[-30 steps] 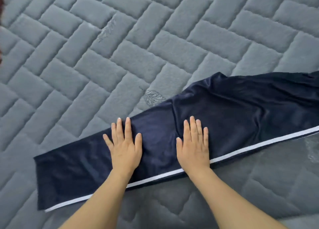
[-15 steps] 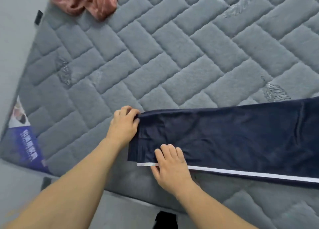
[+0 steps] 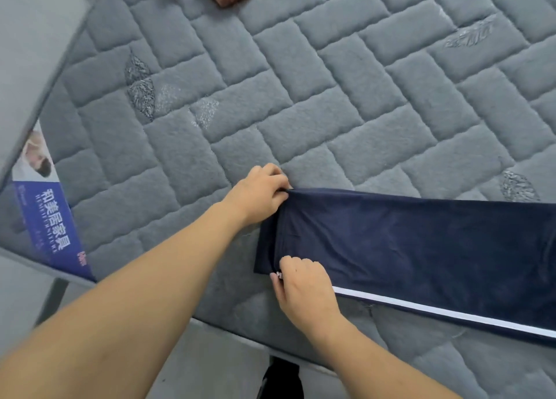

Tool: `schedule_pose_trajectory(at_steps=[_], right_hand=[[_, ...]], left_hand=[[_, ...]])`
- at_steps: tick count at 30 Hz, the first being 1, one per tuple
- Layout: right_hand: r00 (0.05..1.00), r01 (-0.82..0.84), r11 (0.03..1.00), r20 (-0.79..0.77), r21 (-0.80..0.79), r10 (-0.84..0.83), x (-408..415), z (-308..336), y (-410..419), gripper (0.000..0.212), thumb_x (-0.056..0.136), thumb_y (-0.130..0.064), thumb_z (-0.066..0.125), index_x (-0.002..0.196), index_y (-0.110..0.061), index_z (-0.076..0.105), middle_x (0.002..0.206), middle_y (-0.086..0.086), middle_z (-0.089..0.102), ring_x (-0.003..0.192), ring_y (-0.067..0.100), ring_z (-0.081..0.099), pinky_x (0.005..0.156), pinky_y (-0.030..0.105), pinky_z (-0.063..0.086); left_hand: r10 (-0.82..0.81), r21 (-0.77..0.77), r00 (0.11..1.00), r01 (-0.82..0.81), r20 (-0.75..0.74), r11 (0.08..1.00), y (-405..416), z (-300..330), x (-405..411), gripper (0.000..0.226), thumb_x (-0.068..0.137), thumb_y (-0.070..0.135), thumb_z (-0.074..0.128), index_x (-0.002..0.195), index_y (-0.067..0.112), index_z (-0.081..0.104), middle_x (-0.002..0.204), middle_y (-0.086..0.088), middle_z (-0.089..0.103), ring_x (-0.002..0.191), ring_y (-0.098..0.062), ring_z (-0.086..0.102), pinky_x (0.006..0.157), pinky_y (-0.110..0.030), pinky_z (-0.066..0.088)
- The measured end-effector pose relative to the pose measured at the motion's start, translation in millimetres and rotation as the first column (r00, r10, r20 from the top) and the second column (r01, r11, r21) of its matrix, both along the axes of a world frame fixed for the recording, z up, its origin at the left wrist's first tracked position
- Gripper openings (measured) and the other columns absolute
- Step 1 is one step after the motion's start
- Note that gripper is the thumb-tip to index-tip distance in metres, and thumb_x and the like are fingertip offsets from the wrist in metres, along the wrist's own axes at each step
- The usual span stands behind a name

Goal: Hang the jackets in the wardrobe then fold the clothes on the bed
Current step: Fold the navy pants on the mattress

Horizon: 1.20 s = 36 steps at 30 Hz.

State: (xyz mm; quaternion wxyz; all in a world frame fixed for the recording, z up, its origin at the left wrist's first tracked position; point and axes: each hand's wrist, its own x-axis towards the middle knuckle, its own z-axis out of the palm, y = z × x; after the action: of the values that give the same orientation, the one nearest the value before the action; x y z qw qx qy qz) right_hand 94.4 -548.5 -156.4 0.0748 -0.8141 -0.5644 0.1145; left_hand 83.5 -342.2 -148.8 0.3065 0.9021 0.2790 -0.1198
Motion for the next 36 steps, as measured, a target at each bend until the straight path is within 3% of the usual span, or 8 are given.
schedule_pose_trajectory(at_steps=[10, 14, 19, 22, 25, 26, 32, 36], right_hand=[[0.999, 0.031, 0.998, -0.037, -0.064, -0.033, -25, 9, 31, 0.043, 0.062, -0.039, 0.088, 0.06, -0.02, 0.049, 0.048, -0.006, 0.046, 0.038, 0.013, 0.044, 0.04, 0.022, 0.028], [0.989, 0.09, 0.974, -0.096, -0.21, -0.112, -32, 3, 36, 0.047, 0.08, -0.058, 0.066, 0.076, -0.018, 0.041, 0.063, -0.002, 0.05, 0.057, 0.019, 0.053, 0.051, 0.031, 0.031], [0.929, 0.204, 0.922, -0.231, -0.33, -0.288, -30, 4, 46, 0.018, 0.09, -0.024, 0.046, 0.085, -0.015, 0.031, 0.076, 0.0, 0.05, 0.07, 0.024, 0.05, 0.058, 0.032, 0.029], [0.674, 0.305, 0.801, -0.477, -0.514, -0.563, -9, 14, 42, 0.014, 0.08, -0.02, 0.049, 0.084, -0.014, 0.037, 0.072, -0.001, 0.046, 0.065, 0.022, 0.046, 0.052, 0.029, 0.031], [0.102, 0.366, 0.646, -0.661, -0.67, -0.743, 35, 33, 23, 0.016, 0.067, -0.015, 0.048, 0.082, -0.014, 0.041, 0.072, 0.004, 0.053, 0.059, 0.023, 0.048, 0.053, 0.027, 0.04], [0.003, 0.359, 0.618, -0.661, -0.7, -0.751, 52, 39, 13, 0.015, 0.065, -0.013, 0.046, 0.08, -0.015, 0.044, 0.069, 0.005, 0.054, 0.055, 0.023, 0.049, 0.053, 0.026, 0.041], [0.042, 0.379, 0.606, -0.641, -0.7, -0.766, 175, 70, -77, 0.016, 0.075, -0.006, 0.04, 0.08, -0.014, 0.054, 0.084, 0.006, 0.057, 0.079, 0.024, 0.056, 0.06, 0.028, 0.051], [-0.025, 0.474, 0.533, -0.616, -0.701, -0.787, 253, 84, -159, 0.024, 0.087, -0.003, 0.036, 0.09, -0.014, 0.057, 0.1, 0.011, 0.06, 0.085, 0.026, 0.058, 0.052, 0.026, 0.049]], left_hand=[[0.032, -0.047, 0.991, -0.038, -0.13, 0.998, 24, 3, -4, 0.011, 0.093, 0.022, 0.052, 0.099, 0.015, 0.057, 0.106, -0.003, 0.049, 0.107, -0.027, 0.05, 0.096, -0.039, 0.041], [0.094, -0.121, 0.992, -0.103, -0.079, 0.987, 22, -2, -3, 0.022, 0.093, 0.027, 0.059, 0.112, 0.019, 0.056, 0.108, 0.002, 0.046, 0.11, -0.023, 0.048, 0.1, -0.037, 0.04], [0.026, -0.066, 0.989, -0.035, -0.144, 0.997, 12, 3, 9, 0.004, 0.091, 0.022, 0.054, 0.09, 0.023, 0.05, 0.103, 0.004, 0.047, 0.104, -0.023, 0.047, 0.09, -0.039, 0.043], [0.139, -0.194, 0.969, -0.179, -0.207, 0.964, 6, 19, 29, 0.003, 0.084, 0.018, 0.051, 0.085, 0.02, 0.049, 0.091, 0.002, 0.058, 0.083, -0.019, 0.054, 0.066, -0.031, 0.042], [0.2, -0.302, 0.946, -0.275, -0.256, 0.913, -7, 44, 61, 0.01, 0.082, 0.014, 0.05, 0.091, 0.019, 0.053, 0.079, 0.0, 0.058, 0.064, -0.017, 0.053, 0.054, -0.028, 0.039], [0.19, -0.344, 0.943, -0.281, -0.274, 0.896, -13, 53, 76, 0.012, 0.082, 0.013, 0.05, 0.09, 0.02, 0.056, 0.074, 0.0, 0.057, 0.058, -0.016, 0.053, 0.051, -0.025, 0.039], [0.097, -0.425, 0.92, -0.267, -0.38, 0.865, -92, 97, 195, 0.017, 0.085, 0.014, 0.053, 0.074, 0.014, 0.067, 0.058, 0.0, 0.067, 0.041, -0.011, 0.058, 0.046, -0.018, 0.045], [-0.077, -0.382, 0.937, -0.063, -0.34, 0.922, -168, 107, 281, 0.019, 0.085, 0.011, 0.047, 0.085, 0.006, 0.066, 0.069, -0.003, 0.071, 0.057, -0.016, 0.062, 0.059, -0.027, 0.05]])
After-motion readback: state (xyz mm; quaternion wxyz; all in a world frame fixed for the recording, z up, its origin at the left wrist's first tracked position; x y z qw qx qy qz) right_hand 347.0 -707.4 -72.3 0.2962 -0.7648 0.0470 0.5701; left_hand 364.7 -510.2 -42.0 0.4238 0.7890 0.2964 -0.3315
